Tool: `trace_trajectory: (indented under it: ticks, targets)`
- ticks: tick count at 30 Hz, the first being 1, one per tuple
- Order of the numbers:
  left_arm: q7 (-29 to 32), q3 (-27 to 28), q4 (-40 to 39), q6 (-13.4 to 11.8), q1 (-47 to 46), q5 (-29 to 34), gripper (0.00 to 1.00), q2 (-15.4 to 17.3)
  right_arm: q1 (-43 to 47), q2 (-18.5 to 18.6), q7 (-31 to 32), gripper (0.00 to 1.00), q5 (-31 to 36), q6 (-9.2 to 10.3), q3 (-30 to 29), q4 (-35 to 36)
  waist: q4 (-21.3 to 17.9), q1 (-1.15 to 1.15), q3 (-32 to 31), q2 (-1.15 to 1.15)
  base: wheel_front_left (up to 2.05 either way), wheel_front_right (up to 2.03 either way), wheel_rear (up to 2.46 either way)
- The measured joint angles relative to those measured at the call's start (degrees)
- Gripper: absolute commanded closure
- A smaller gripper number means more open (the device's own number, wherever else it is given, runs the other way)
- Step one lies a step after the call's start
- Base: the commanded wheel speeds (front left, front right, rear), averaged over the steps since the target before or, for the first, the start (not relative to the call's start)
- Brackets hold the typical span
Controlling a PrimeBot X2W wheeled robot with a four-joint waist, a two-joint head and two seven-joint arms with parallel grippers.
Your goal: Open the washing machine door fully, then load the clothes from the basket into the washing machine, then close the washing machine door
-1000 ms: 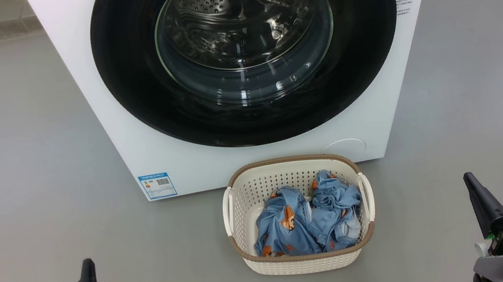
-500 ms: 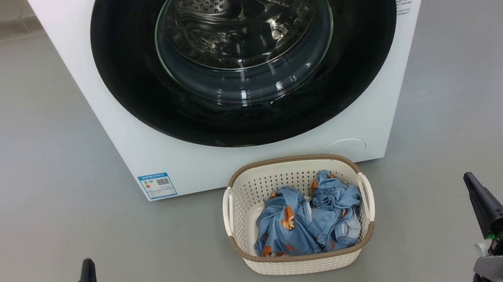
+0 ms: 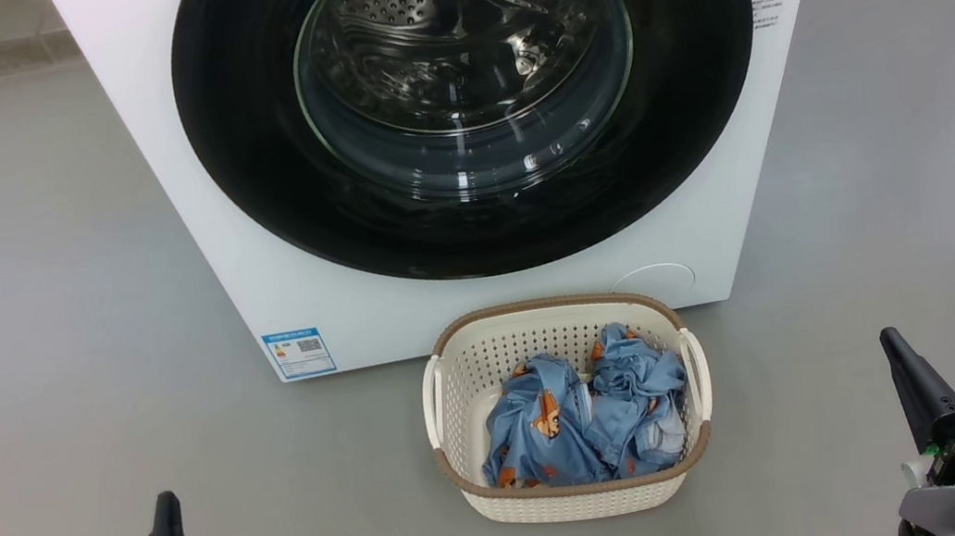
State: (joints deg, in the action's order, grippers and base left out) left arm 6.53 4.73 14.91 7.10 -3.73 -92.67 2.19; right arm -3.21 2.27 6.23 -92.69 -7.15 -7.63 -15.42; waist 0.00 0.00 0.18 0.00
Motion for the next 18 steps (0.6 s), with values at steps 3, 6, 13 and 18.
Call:
trace_trajectory:
  ticks: [3, 6, 13, 18]
  targets:
    - [0.0, 0.0, 0.0, 0.0, 0.0, 0.0, 1.0, 0.0, 0.0, 0.0, 0.0, 1.0, 0.0, 0.0, 0.0, 0.0, 0.0, 0.0, 0.0, 0.0, 0.0, 0.0, 0.0]
    - [0.0, 0.0, 0.0, 0.0, 0.0, 0.0, 1.0, 0.0, 0.0, 0.0, 0.0, 1.0, 0.0, 0.0, 0.0, 0.0, 0.0, 0.0, 0.0, 0.0, 0.0, 0.0, 0.0]
    - [0.0, 0.0, 0.0, 0.0, 0.0, 0.0, 1.0, 0.0, 0.0, 0.0, 0.0, 1.0, 0.0, 0.0, 0.0, 0.0, 0.0, 0.0, 0.0, 0.0, 0.0, 0.0, 0.0]
    - [0.0, 0.0, 0.0, 0.0, 0.0, 0.0, 1.0, 0.0, 0.0, 0.0, 0.0, 1.0, 0.0, 0.0, 0.0, 0.0, 0.0, 0.0, 0.0, 0.0, 0.0, 0.0, 0.0]
